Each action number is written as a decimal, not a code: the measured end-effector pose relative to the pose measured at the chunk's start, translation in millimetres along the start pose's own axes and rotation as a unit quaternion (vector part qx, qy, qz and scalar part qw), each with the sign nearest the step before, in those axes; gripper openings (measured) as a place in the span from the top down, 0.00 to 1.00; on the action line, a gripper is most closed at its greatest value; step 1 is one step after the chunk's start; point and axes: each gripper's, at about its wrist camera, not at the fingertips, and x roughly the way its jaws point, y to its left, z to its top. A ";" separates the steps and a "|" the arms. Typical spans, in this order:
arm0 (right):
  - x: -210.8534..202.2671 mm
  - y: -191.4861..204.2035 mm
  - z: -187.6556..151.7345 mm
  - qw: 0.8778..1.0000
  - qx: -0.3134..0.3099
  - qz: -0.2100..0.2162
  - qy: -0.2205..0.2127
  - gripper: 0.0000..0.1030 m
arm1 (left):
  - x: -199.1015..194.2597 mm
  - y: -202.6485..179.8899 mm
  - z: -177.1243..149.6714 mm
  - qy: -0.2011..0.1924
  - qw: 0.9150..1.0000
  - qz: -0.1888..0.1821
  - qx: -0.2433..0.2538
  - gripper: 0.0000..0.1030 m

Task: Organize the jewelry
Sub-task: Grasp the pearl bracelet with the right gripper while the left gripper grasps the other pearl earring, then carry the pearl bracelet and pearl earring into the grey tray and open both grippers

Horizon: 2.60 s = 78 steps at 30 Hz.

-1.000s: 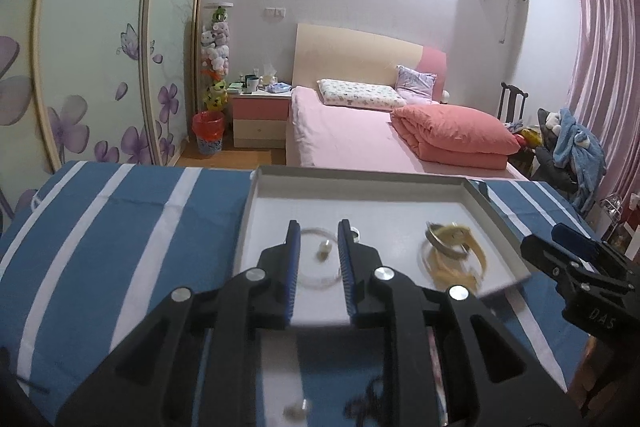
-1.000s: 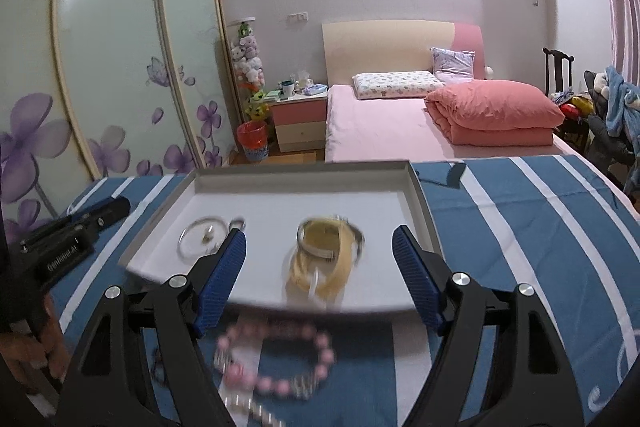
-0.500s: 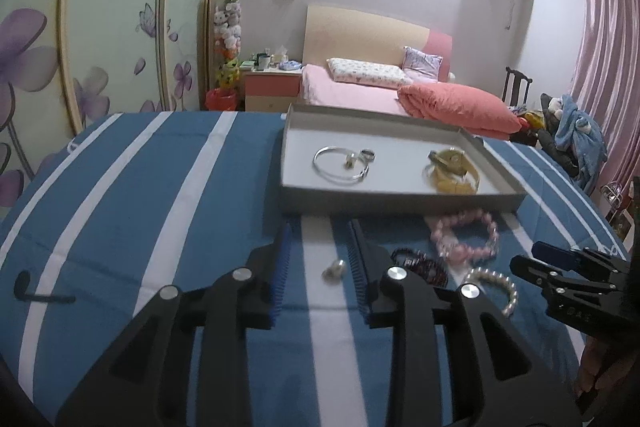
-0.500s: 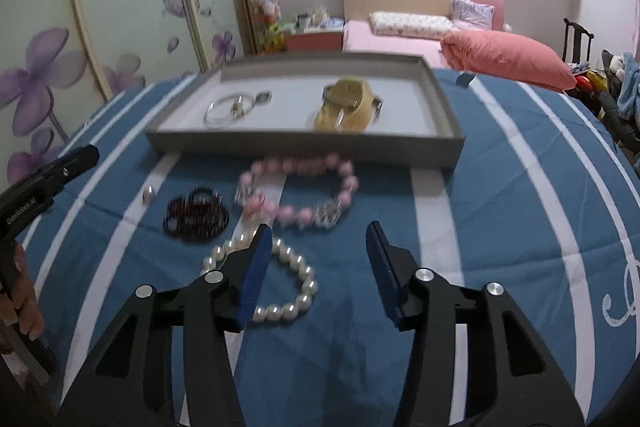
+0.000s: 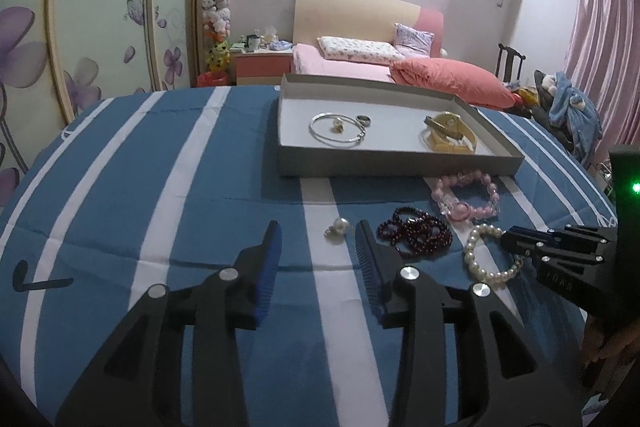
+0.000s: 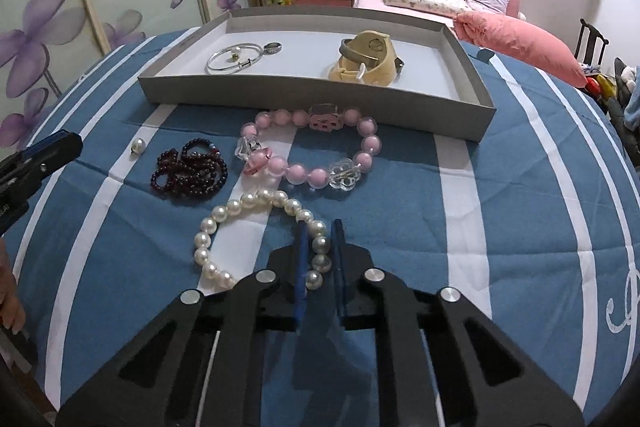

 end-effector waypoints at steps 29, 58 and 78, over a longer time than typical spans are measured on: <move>-2.5 -49.9 -1.5 0.996 0.083 -0.025 -0.010 0.89 | 70.4 -26.4 12.4 0.102 0.994 0.004 0.025 0.74; -1.5 -50.3 -1.7 0.996 0.087 -0.019 -0.010 0.89 | 72.7 -24.5 18.1 0.094 0.995 -0.007 0.015 0.87; -43.3 -43.4 -1.5 0.988 0.076 0.031 -0.127 0.90 | 18.6 -14.6 10.8 -0.004 0.999 -0.008 -0.037 0.87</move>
